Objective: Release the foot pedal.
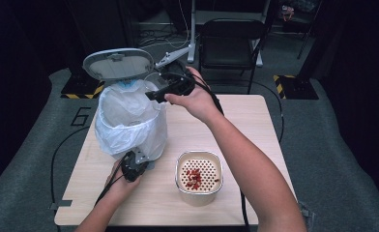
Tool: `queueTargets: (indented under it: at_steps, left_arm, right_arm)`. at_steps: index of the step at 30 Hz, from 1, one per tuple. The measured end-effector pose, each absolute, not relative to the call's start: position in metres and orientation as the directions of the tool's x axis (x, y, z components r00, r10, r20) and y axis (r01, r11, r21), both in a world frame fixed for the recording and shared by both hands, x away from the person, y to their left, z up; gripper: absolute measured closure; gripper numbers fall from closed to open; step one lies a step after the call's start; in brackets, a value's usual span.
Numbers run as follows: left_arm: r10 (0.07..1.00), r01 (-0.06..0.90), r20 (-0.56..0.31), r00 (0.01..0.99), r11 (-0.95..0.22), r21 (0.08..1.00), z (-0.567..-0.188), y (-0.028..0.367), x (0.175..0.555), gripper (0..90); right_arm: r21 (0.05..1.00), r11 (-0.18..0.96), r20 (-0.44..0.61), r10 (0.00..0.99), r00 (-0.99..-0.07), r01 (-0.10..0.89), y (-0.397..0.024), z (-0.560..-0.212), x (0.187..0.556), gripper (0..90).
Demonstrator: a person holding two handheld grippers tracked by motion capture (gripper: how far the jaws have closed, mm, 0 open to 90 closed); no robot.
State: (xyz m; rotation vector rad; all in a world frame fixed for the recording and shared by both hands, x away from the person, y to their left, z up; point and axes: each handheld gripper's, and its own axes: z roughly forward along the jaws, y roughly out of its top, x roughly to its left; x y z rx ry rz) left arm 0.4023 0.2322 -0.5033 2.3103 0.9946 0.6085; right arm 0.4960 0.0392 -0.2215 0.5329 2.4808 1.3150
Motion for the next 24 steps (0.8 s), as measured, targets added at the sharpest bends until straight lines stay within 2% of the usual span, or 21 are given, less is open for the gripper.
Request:
queueTargets:
  at_steps: [24]
  left_arm:
    - [0.754, 0.517, 0.18, 0.632, -0.583, 0.627, -0.502, 0.233, 0.402, 90.0]
  right_arm:
    - [0.834, 0.513, -0.06, 0.454, -0.889, 0.205, 0.11, -0.251, 0.503, 31.9]
